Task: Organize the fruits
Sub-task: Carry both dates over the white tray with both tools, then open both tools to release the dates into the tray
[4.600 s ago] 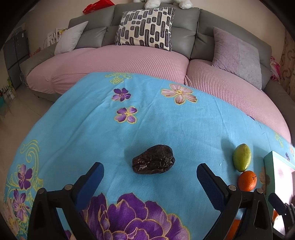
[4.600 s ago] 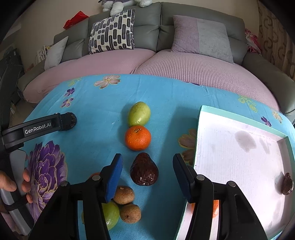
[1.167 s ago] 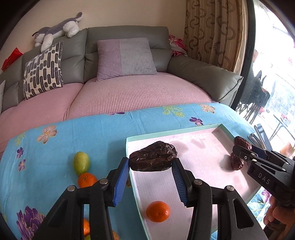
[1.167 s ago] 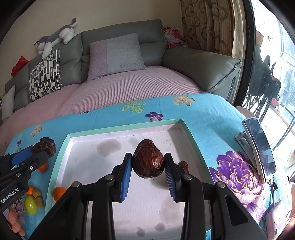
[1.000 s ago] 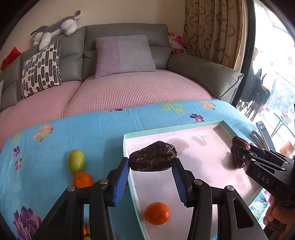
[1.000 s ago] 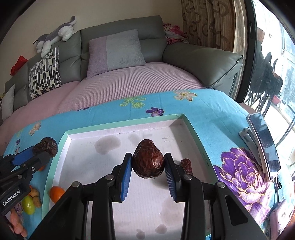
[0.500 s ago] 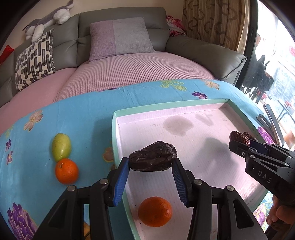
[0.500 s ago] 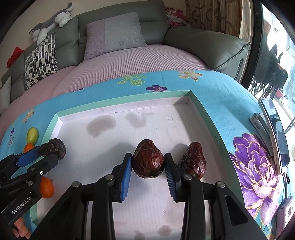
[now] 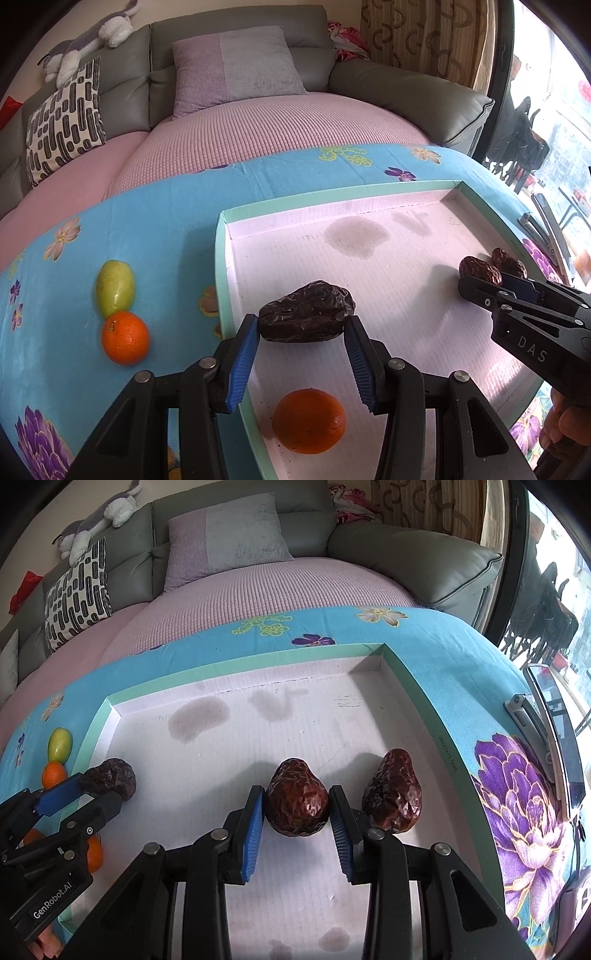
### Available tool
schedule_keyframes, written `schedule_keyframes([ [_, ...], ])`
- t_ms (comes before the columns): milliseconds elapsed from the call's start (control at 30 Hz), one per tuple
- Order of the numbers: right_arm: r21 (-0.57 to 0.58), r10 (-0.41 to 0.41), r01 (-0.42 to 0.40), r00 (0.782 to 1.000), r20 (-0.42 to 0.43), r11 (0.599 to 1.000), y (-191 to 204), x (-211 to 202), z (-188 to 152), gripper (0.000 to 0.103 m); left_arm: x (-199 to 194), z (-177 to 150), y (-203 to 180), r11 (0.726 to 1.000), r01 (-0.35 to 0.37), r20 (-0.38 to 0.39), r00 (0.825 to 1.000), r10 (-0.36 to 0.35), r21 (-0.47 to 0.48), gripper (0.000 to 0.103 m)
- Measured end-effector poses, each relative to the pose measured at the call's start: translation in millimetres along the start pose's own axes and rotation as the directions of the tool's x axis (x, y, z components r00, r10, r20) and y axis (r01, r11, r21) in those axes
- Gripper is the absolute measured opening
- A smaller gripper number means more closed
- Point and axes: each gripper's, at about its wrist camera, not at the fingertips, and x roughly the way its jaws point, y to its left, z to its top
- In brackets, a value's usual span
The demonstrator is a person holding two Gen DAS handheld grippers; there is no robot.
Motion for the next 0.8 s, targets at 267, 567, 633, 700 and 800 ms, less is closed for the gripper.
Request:
schedule_keyframes([
  [267,-0.006,-0.004,0.004,1.000,-0.004,1.000,2,1,0,0.037,6,-2,-4,1.000,0.014,-0.028,1.000,-0.014,0.007,0.050],
  [567,-0.019,-0.009,0.009,1.000,-0.005,1.000,3,2,-1,0.037,5,-2,-4,1.000,0.019,-0.042,0.999,-0.018,0.012,0.051],
  [633,-0.023,-0.010,0.010,1.000,-0.004,1.000,3,2,-1,0.037,4,-2,-4,1.000,0.018,-0.045,0.999,-0.018,0.015,0.051],
  [700,-0.026,-0.011,0.011,1.000,-0.006,1.000,3,2,-1,0.037,2,-1,-3,1.000,0.019,-0.047,0.999,-0.018,0.016,0.052],
  [800,-0.030,-0.006,0.006,1.000,0.000,1.000,3,-1,0,0.041,-4,1,-1,1.000,0.014,-0.033,0.999,-0.014,0.013,0.057],
])
